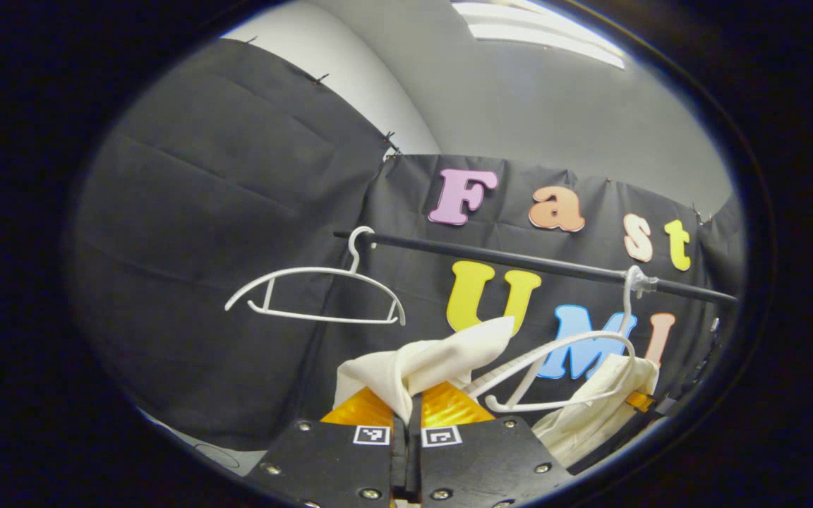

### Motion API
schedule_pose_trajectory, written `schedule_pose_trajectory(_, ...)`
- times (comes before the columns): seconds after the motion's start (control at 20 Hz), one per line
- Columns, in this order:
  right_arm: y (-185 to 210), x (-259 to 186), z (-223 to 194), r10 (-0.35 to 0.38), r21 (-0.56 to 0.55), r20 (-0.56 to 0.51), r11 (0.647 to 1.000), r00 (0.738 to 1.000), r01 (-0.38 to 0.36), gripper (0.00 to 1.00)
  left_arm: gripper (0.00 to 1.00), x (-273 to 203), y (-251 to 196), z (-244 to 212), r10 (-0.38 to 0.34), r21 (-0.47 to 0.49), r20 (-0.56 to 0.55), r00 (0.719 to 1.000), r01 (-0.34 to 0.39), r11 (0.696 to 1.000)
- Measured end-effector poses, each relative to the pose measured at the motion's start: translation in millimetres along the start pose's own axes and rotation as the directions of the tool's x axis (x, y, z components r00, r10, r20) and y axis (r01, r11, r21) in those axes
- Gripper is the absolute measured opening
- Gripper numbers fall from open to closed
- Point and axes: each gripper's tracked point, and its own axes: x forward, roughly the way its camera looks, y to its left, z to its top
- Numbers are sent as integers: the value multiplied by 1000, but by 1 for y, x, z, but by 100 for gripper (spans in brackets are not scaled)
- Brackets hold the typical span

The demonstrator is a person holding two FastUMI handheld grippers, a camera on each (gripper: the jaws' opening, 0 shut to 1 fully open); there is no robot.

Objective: Grasp the clothes on the hanger with both hands and then place them into the laundry hamper below.

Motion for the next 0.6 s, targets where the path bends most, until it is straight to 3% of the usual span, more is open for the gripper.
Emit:
schedule_pose_trajectory(0.1,-8,3,10,-49,19,26,999,998,49,1,1,10,-2,-9,-45,-39,-35,998,43,998)
schedule_pose_trajectory(0.3,-35,10,22,-160,67,49,985,986,157,1,1,30,17,-21,-72,-135,-86,994,60,989)
schedule_pose_trajectory(0.45,-51,13,22,-212,118,44,972,976,205,1,1,43,12,-25,-113,-121,-99,989,101,988)
schedule_pose_trajectory(0.6,-59,4,8,-222,53,29,974,975,220,1,2,46,9,-35,-140,-111,-115,983,127,986)
